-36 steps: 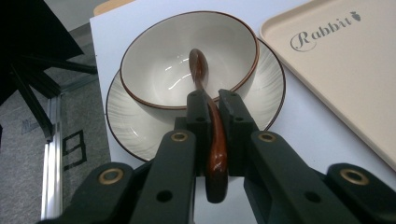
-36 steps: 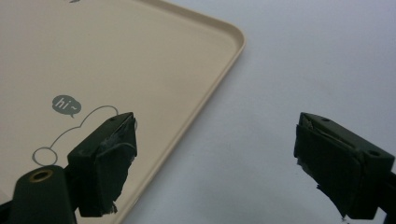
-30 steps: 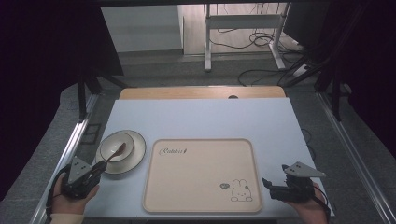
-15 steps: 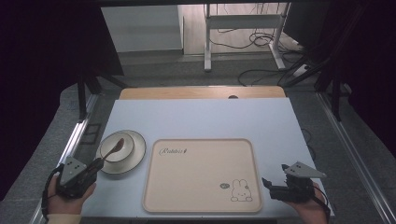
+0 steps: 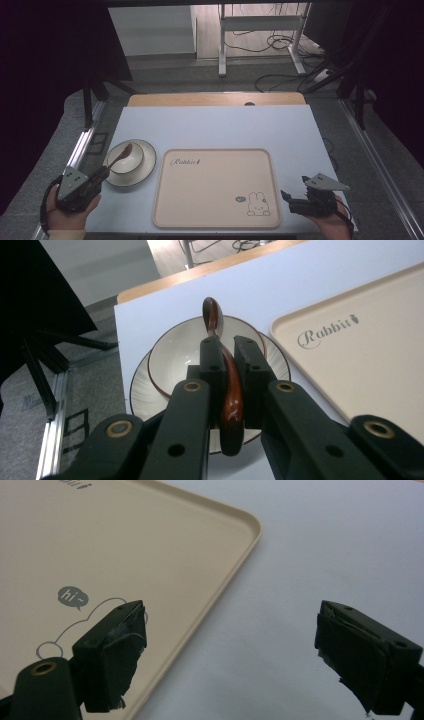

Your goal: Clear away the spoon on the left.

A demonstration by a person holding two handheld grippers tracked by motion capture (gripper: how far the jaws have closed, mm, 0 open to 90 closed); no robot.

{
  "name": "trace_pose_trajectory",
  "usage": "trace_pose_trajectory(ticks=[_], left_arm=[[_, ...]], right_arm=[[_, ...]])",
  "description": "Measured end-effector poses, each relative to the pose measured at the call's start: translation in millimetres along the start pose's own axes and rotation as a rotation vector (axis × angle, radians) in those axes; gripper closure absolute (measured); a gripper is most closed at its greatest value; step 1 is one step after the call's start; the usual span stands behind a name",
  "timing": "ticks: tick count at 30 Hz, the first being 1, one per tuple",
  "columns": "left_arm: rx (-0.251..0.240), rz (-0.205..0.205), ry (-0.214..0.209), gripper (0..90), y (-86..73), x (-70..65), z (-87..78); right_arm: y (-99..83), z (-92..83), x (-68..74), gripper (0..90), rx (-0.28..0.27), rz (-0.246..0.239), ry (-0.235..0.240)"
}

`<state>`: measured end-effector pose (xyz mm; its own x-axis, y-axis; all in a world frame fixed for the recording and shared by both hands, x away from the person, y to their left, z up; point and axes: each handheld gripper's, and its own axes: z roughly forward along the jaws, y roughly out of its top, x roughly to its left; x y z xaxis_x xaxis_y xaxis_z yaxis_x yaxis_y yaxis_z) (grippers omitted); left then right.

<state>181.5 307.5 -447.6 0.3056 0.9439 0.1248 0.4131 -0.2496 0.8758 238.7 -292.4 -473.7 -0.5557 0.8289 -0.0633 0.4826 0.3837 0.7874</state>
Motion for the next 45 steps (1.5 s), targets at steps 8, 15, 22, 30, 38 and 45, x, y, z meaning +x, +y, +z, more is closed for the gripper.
trace_pose_trajectory(ticks=[8,15,22,30,38,45], left_arm=[[-0.021,0.001,-0.004,84.8,4.1,-2.0,-3.0],[-0.034,0.001,-0.009,84.8,6.8,-3.9,-4.6],[-0.058,-0.004,-0.024,84.8,12.4,-8.1,-5.4],[-0.074,0.011,-0.033,84.8,18.5,-13.4,-4.9],[-0.075,0.023,-0.047,84.8,22.2,-17.8,-1.6],[-0.077,0.036,-0.058,84.8,25.5,-22.1,0.9]], right_arm=[[0.9,-1.8,0.3,13.0,-0.021,-0.008,-0.003],[1.0,-2.0,0.4,13.0,-0.024,-0.012,-0.005],[0.9,-2.2,0.1,13.1,-0.025,-0.01,-0.008],[0.8,-1.9,0.2,13.2,-0.023,-0.011,-0.009],[0.7,-1.8,0.2,13.2,-0.023,-0.012,-0.011],[0.6,-1.9,-0.1,13.2,-0.024,-0.011,-0.013]])
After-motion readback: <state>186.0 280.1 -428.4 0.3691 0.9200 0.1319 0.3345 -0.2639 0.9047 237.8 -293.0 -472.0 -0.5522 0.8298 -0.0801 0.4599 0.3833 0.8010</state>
